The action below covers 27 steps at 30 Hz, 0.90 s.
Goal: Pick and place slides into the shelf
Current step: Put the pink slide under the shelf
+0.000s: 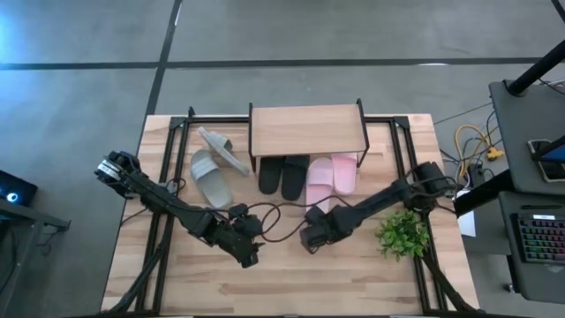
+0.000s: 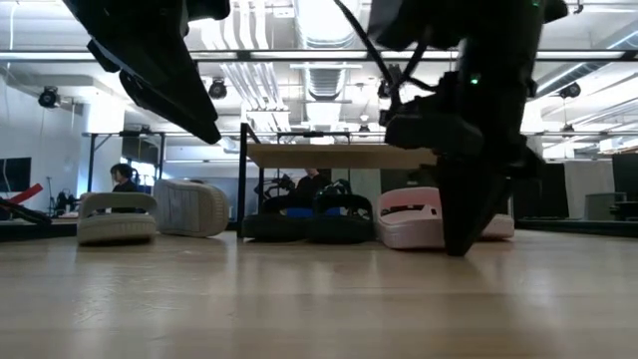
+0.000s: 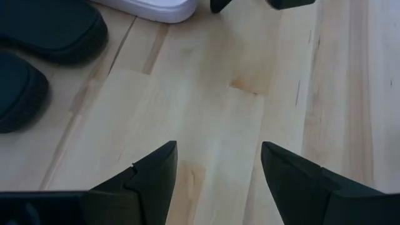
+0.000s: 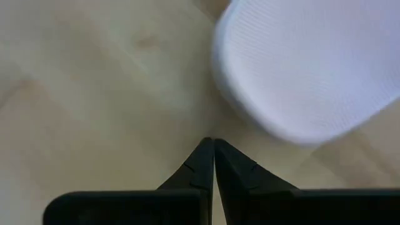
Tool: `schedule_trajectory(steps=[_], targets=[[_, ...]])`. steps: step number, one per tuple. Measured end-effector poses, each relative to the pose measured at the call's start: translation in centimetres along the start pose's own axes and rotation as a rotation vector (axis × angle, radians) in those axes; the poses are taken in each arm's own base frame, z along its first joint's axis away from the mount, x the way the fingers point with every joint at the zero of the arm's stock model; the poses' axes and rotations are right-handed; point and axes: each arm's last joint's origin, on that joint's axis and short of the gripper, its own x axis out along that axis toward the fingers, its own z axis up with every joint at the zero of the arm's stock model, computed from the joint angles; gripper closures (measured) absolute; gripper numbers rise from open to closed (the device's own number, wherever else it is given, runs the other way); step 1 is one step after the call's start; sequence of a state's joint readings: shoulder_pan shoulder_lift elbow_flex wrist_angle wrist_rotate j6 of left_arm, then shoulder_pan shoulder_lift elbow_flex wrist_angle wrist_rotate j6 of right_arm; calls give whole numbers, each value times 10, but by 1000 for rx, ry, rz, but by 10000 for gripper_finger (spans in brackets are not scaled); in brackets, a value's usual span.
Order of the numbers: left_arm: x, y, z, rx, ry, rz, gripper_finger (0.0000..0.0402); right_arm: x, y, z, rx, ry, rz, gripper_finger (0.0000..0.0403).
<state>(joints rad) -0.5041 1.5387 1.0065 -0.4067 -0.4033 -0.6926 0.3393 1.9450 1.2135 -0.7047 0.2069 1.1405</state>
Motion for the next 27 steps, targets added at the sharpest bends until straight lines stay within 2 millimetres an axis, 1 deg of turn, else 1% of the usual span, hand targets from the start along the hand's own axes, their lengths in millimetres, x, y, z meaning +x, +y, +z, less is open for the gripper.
schedule_trajectory(steps=[5,8,11,15,20,27], targets=[[0,0,0,-5,2,-2,185,6,-9,14,-7,-9,-41,394],[0,0,0,-5,3,-2,185,8,-16,21,-15,-43,-91,394],[0,0,0,-5,2,-3,185,9,-24,24,-11,-73,-170,394],[0,0,0,-5,2,-3,185,8,-33,23,23,-116,-277,394],[0,0,0,-3,2,-3,185,1,-34,29,48,-158,-263,394],[0,-1,0,-2,1,-3,185,2,-40,39,47,-227,-303,394]])
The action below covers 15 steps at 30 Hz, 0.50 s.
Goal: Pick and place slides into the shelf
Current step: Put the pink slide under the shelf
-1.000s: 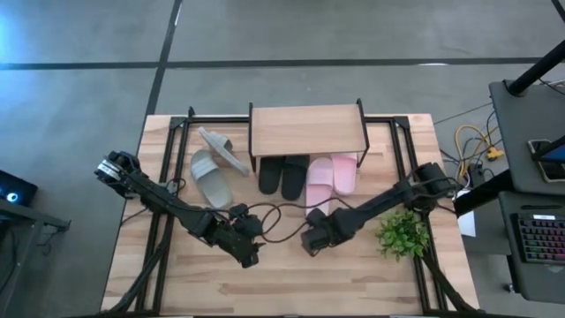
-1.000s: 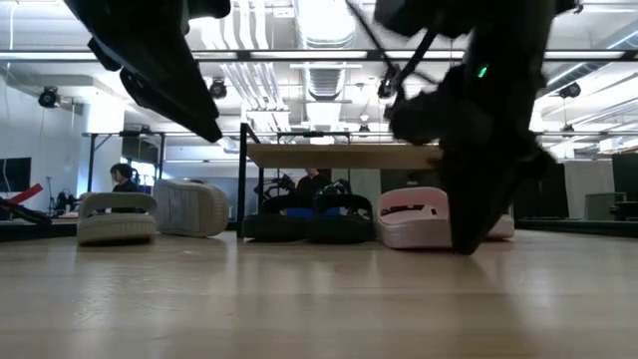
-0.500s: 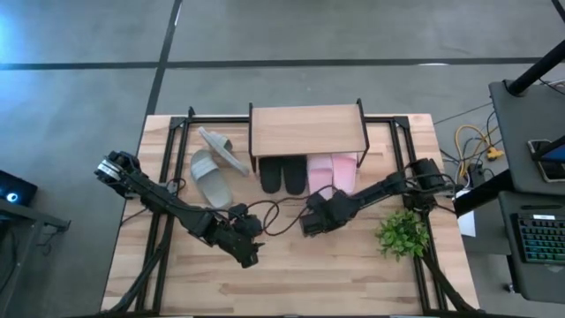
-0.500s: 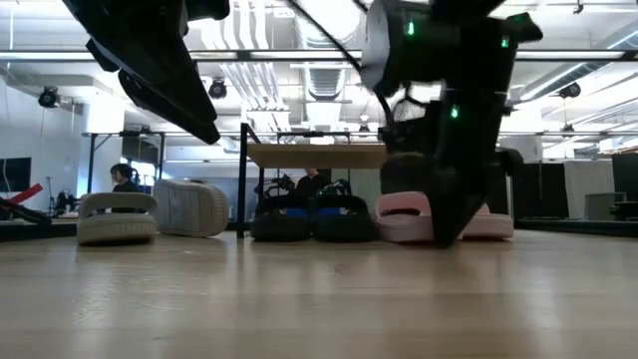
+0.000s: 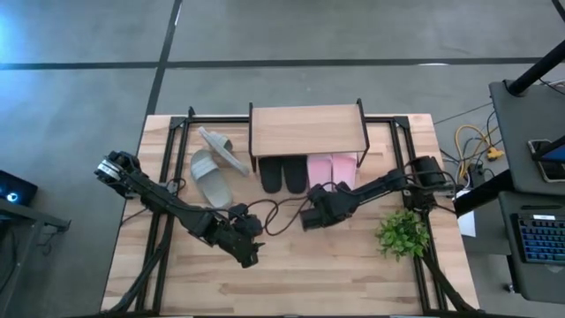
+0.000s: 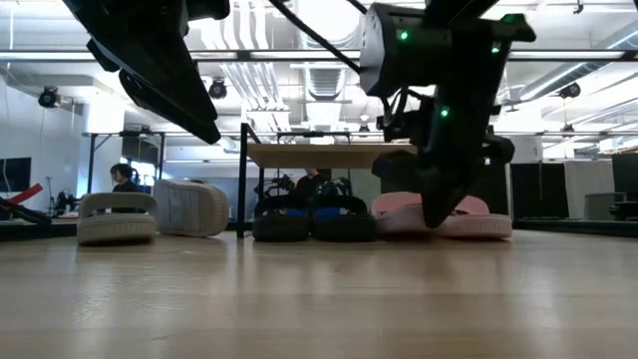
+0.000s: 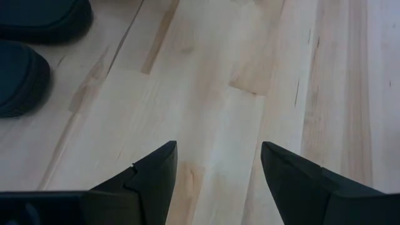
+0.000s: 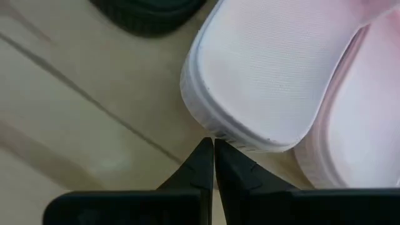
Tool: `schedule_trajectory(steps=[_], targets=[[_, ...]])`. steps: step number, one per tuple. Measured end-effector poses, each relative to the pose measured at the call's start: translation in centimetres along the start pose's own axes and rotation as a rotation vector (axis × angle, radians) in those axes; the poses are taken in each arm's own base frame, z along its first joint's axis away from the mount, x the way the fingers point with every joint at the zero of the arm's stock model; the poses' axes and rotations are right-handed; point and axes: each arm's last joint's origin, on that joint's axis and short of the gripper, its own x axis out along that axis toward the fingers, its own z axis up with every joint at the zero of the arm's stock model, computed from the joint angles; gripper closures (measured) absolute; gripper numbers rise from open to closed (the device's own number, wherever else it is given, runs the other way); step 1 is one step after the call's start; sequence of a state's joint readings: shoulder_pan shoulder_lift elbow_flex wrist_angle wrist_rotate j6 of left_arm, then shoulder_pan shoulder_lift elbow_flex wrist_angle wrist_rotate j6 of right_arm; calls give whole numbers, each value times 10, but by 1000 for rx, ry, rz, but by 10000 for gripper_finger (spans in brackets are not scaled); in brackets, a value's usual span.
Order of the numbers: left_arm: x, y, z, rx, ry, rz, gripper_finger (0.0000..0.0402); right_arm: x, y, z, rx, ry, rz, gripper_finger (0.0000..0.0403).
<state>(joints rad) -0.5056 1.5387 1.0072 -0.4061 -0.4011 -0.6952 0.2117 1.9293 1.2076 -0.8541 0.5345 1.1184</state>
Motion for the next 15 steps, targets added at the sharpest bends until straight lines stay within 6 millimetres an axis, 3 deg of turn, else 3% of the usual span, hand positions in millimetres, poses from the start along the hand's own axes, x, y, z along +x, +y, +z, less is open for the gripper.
schedule_trajectory(steps=[15], targets=[[0,-1,1,-10,-4,-7,185,11,-5,19,-46,-49,-12,394]])
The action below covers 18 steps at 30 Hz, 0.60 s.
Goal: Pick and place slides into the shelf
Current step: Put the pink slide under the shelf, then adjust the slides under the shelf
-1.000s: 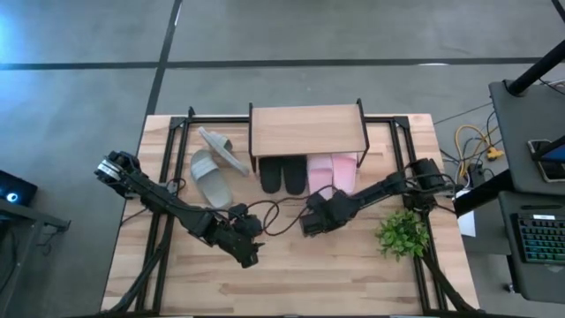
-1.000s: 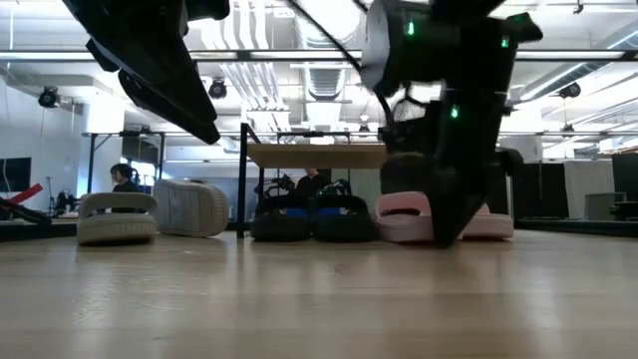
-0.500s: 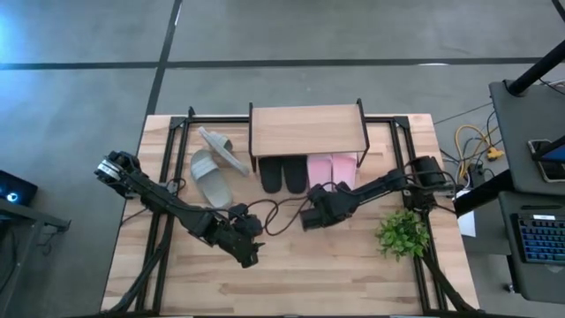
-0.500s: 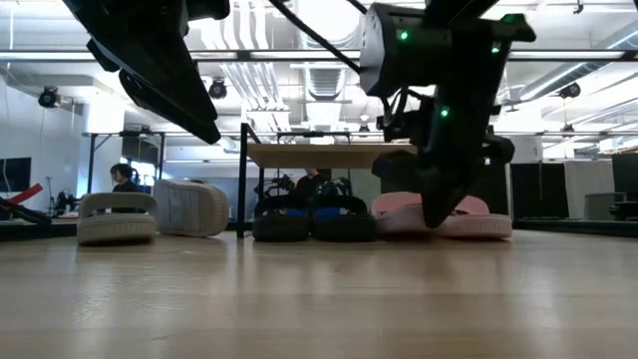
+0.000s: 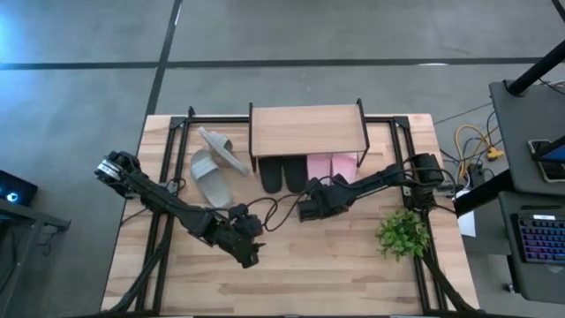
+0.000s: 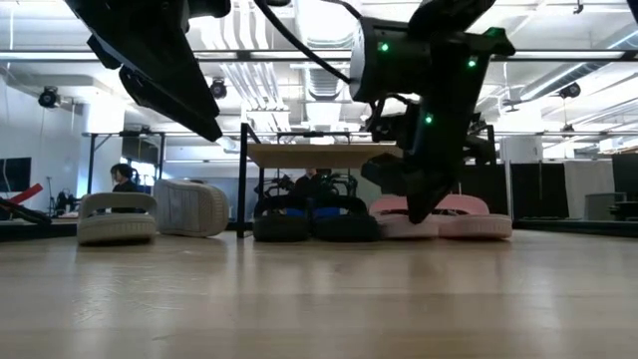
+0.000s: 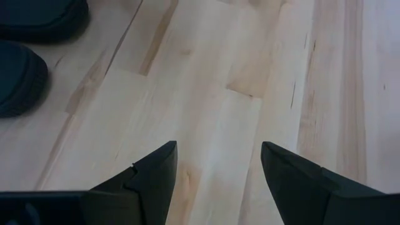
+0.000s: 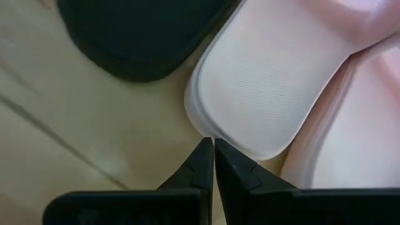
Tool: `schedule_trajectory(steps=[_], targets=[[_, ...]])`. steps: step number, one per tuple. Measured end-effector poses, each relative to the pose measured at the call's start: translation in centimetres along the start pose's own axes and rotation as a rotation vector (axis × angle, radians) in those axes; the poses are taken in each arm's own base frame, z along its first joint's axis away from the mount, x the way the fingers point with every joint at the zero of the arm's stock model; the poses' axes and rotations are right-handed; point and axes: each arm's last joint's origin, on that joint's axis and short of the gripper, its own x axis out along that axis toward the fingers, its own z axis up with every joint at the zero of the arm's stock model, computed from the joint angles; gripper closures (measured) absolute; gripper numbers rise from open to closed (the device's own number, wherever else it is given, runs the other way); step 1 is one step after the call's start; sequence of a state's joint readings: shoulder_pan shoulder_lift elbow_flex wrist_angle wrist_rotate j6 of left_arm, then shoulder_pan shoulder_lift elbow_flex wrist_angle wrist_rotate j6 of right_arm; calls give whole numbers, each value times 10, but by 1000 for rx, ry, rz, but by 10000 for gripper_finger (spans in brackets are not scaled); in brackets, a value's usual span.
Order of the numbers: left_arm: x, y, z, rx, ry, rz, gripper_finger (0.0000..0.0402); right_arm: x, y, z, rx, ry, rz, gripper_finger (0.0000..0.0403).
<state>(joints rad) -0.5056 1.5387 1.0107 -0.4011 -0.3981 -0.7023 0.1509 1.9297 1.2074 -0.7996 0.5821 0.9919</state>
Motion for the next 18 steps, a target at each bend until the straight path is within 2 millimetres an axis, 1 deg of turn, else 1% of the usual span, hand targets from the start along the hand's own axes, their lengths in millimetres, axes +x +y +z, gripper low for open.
schedule_trajectory(steps=[3,5,9,12,15,18], targets=[[0,0,0,-26,1,0,185,-1,-3,0,-13,27,-1,394],[0,0,0,-50,2,-2,185,-10,-4,-4,-34,47,17,394],[0,0,0,-51,4,-3,185,-37,-6,-28,-60,90,-7,394],[-1,-1,1,-53,0,-6,185,-47,-11,-48,-41,153,-61,394],[-1,-1,1,-52,0,-6,185,-42,-17,-67,11,199,-110,394],[-1,-1,1,-46,0,-7,185,-30,-21,-77,66,222,-122,394]])
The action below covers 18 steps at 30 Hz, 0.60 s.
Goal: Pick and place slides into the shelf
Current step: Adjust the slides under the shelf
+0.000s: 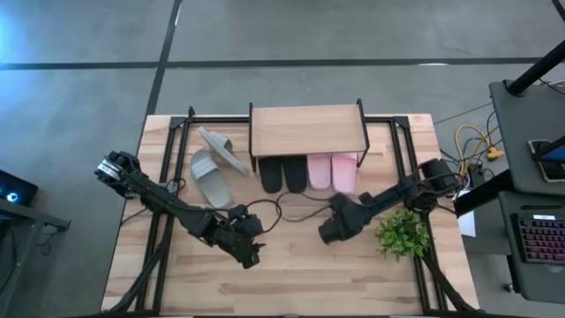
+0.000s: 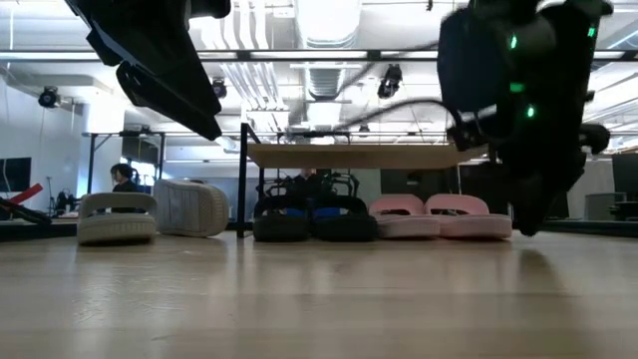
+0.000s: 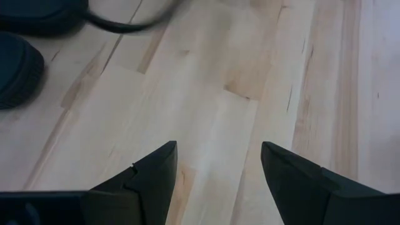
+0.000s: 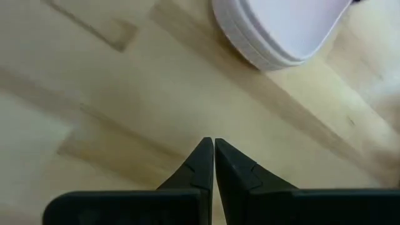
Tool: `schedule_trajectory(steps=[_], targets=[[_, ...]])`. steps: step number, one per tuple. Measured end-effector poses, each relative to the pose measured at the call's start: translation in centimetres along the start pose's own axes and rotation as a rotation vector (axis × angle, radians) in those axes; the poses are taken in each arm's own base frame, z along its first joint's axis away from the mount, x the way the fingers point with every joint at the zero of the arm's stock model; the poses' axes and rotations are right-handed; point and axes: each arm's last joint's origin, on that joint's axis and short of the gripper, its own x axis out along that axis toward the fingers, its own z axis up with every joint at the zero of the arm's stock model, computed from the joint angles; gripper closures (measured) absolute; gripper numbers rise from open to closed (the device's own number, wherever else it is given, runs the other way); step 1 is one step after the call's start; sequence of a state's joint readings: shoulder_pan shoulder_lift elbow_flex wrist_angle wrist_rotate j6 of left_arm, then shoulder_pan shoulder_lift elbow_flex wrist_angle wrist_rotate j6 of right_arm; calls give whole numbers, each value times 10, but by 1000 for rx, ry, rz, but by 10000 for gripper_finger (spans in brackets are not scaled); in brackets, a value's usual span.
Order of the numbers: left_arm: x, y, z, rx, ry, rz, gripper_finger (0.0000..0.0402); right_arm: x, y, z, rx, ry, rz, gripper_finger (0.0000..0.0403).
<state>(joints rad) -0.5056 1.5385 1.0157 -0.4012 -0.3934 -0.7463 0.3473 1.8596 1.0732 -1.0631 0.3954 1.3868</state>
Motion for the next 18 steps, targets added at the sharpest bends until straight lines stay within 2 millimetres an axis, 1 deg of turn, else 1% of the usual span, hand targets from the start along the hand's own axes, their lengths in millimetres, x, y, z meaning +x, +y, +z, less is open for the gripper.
schedule_trajectory(steps=[5,9,13,18], targets=[[0,0,0,2,1,1,185,22,-13,5,26,-13,-74,394],[0,0,0,-1,0,1,185,36,-25,15,53,-20,-133,394],[0,0,0,-3,1,1,185,44,-32,26,78,-43,-169,394],[0,0,-1,2,3,3,185,48,-37,42,48,-121,-215,394]])
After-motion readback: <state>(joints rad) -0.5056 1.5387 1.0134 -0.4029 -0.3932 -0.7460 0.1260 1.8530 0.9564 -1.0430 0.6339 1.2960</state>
